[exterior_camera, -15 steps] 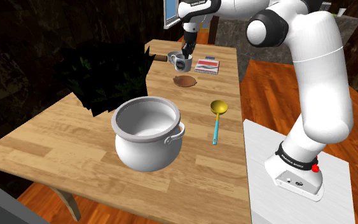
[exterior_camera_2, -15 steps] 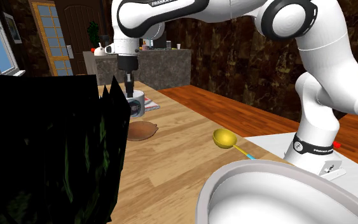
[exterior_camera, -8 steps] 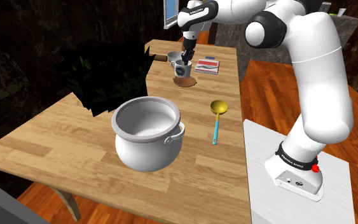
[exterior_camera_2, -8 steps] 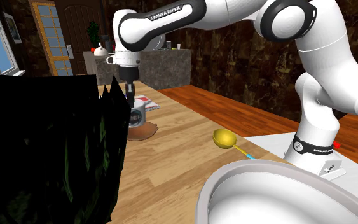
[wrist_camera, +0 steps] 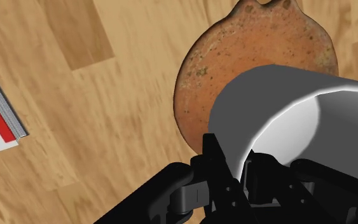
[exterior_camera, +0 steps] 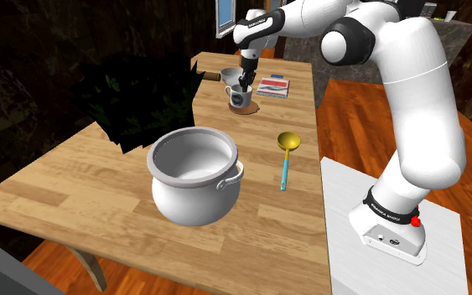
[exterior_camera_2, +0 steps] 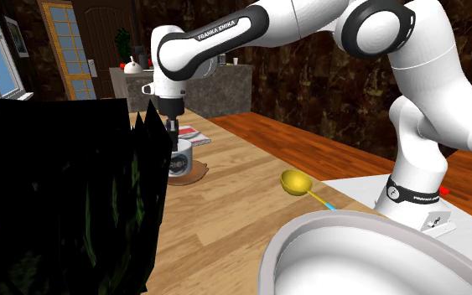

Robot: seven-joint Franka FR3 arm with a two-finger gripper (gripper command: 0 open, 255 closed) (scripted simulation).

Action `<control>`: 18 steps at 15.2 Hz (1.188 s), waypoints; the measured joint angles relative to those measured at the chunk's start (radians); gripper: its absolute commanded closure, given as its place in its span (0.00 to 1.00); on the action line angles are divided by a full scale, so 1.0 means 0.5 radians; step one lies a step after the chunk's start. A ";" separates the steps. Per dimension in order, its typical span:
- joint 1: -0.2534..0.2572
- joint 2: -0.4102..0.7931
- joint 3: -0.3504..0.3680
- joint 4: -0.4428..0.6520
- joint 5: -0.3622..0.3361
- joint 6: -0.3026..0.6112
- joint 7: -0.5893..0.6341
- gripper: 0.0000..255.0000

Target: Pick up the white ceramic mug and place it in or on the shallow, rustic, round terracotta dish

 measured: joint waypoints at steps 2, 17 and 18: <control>0.000 0.000 0.000 -0.003 0.000 0.003 -0.001 1.00; -0.014 -0.069 -0.022 0.135 -0.032 -0.196 0.024 0.00; -0.014 -0.070 -0.022 0.138 -0.033 -0.201 0.024 0.00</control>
